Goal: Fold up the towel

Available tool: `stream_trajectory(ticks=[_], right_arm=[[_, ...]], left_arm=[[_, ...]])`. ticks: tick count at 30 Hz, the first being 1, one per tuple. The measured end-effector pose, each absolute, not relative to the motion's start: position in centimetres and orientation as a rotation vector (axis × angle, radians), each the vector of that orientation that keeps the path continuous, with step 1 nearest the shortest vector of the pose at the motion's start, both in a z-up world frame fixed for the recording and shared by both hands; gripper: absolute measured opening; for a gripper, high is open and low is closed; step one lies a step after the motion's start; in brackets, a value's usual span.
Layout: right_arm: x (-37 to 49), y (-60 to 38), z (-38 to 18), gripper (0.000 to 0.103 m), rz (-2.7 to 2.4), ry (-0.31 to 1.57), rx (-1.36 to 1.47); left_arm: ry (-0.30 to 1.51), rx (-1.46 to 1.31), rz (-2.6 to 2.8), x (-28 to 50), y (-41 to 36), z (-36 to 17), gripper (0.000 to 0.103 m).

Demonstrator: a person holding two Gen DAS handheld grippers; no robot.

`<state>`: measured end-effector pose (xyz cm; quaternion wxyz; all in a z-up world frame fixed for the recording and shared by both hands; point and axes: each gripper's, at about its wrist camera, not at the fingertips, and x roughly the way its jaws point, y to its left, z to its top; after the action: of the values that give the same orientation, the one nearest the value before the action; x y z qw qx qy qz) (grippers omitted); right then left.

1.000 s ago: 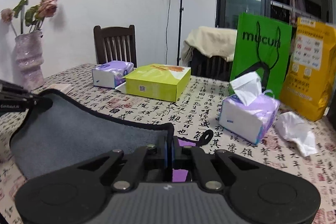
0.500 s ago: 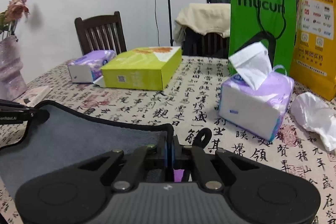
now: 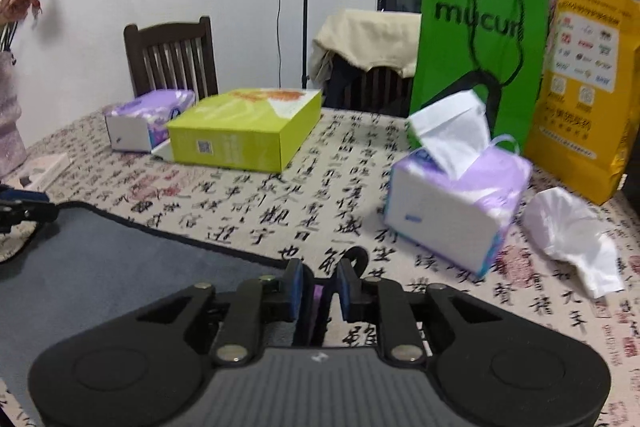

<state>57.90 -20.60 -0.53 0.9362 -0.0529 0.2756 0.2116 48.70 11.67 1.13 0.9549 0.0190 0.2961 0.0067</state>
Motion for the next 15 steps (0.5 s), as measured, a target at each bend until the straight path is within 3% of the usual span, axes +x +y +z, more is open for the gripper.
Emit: stream_trajectory(ticks=[11,15], right_arm=[[50.5,-22.5,3.1,0.039,0.468,0.501,-0.151],[47.9,-22.9,4.3,0.041,0.485,0.484,-0.161]], left_arm=[[0.522,0.040,0.021,41.0,10.7,5.1,0.053],[0.505,0.040,0.019,38.3,10.2,6.1,0.057]])
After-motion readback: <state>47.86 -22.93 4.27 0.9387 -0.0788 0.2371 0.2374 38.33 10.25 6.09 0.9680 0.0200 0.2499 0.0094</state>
